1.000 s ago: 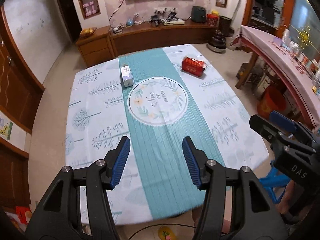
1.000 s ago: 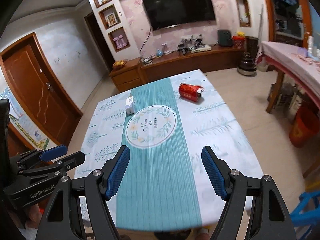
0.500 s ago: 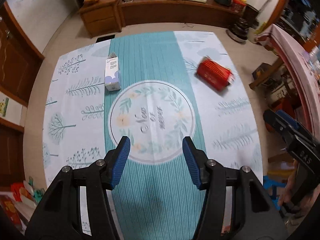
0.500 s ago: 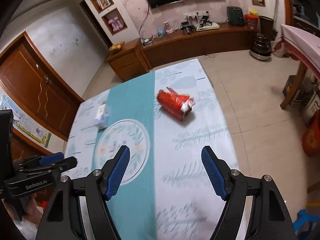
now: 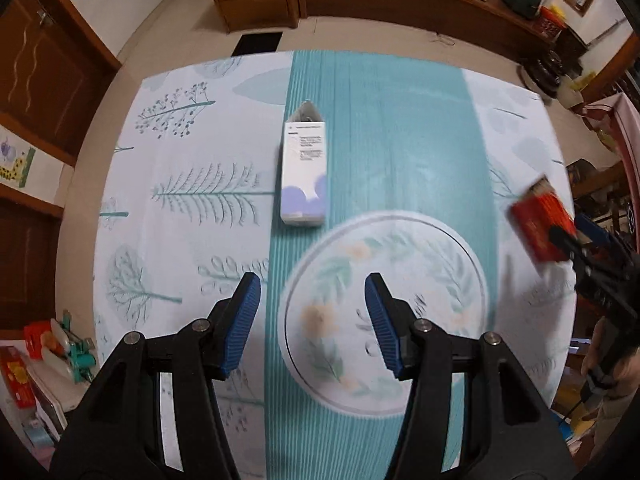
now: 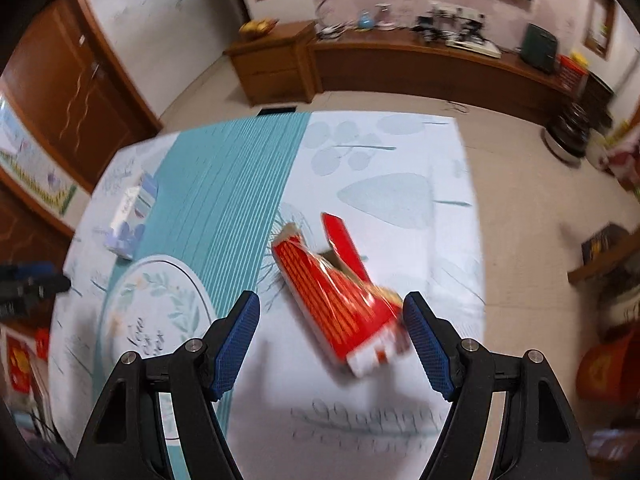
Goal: Collect trash
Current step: 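Grasp the white medicine box with the left tool while the right tool grasps the red box, then lower both boxes into the black bin and open both tools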
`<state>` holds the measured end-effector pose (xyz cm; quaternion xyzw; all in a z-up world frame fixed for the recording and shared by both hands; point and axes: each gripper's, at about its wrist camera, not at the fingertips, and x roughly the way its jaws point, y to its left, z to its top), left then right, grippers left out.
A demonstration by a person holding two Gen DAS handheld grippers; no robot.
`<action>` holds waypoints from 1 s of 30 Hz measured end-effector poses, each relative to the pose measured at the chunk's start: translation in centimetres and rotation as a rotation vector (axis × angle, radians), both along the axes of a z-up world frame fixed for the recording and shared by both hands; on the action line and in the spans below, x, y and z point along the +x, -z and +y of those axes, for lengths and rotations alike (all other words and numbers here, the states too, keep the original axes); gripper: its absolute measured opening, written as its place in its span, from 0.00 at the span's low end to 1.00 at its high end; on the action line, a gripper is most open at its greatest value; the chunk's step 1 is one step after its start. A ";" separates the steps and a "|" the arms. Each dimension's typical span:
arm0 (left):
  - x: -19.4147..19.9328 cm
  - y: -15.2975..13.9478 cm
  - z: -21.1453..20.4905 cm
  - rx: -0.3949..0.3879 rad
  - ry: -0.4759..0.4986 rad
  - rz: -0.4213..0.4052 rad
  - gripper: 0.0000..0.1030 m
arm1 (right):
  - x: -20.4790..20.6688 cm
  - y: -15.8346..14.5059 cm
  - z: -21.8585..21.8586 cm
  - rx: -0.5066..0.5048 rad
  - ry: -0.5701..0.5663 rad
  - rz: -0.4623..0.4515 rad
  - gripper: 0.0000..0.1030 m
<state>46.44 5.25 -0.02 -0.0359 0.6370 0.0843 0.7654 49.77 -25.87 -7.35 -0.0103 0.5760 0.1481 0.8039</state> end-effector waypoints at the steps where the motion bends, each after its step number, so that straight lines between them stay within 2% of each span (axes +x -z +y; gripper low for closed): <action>1: 0.9 0.7 0.6 -0.004 -0.011 0.014 0.50 | 0.4 0.7 0.5 -0.015 -0.016 0.009 0.73; 4: 2.9 2.4 1.4 -0.024 -0.031 0.047 0.50 | 1.1 2.4 1.2 -0.043 -0.038 0.037 0.69; 5: 3.8 3.2 1.9 -0.027 -0.048 0.060 0.50 | 1.5 3.0 1.1 -0.030 -0.029 0.053 0.56; 6: 4.5 3.7 2.1 -0.038 -0.054 0.067 0.50 | 1.4 3.2 0.9 0.001 -0.017 0.058 0.53; 10: 7.1 5.9 2.9 -0.039 -0.093 0.088 0.50 | 1.3 3.4 0.6 0.062 0.027 0.067 0.45; 16: 9.8 8.9 3.3 -0.036 -0.129 0.113 0.49 | 0.1 3.4 0.3 0.151 0.093 0.077 0.38; 19: 10.0 8.6 2.8 -0.036 -0.100 0.077 0.30 | -0.8 3.5 0.2 0.188 0.127 0.076 0.38; 23: 9.3 8.4 1.5 0.024 -0.061 0.079 0.30 | -2.2 3.1 -0.3 0.230 0.170 0.086 0.33; 30: 4.2 5.6 -1.4 0.005 0.020 0.032 0.30 | -7.3 0.5 -1.6 0.252 0.227 0.075 0.26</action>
